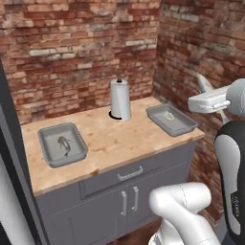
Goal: Place one garlic and one fish in each tupperware on the nearby counter, to pack two identical lunches.
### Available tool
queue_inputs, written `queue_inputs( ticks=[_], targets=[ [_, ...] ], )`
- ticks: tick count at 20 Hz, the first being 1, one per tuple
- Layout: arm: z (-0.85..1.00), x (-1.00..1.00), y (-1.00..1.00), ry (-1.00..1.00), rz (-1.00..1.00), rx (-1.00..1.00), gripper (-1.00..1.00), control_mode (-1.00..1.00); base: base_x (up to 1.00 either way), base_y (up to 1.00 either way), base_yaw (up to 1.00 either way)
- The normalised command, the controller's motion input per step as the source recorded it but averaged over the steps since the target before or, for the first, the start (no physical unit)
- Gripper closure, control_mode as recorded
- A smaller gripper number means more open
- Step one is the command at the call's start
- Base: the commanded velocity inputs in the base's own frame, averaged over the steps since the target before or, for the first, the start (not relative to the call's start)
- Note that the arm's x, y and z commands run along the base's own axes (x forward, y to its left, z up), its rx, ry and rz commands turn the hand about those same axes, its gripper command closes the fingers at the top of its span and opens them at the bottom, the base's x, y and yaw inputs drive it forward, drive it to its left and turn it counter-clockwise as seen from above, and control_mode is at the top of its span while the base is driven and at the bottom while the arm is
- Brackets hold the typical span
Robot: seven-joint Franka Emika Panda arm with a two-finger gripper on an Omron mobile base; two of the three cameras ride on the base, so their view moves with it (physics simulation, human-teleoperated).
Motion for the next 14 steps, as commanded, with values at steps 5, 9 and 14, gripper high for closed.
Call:
queue_inputs(
  ticks=[5,9,14],
  targets=[
    [0.00,0.00,0.00,0.00,0.00,0.00,1.00,1.00,0.63,-0.18,-0.05],
    [0.00,0.00,0.00,0.00,0.00,0.00,1.00,1.00,0.73,-0.38,-0.05],
    [0.00,0.00,0.00,0.00,0.00,0.00,1.00,1.00,0.68,-0.36,-0.05]
  ],
)
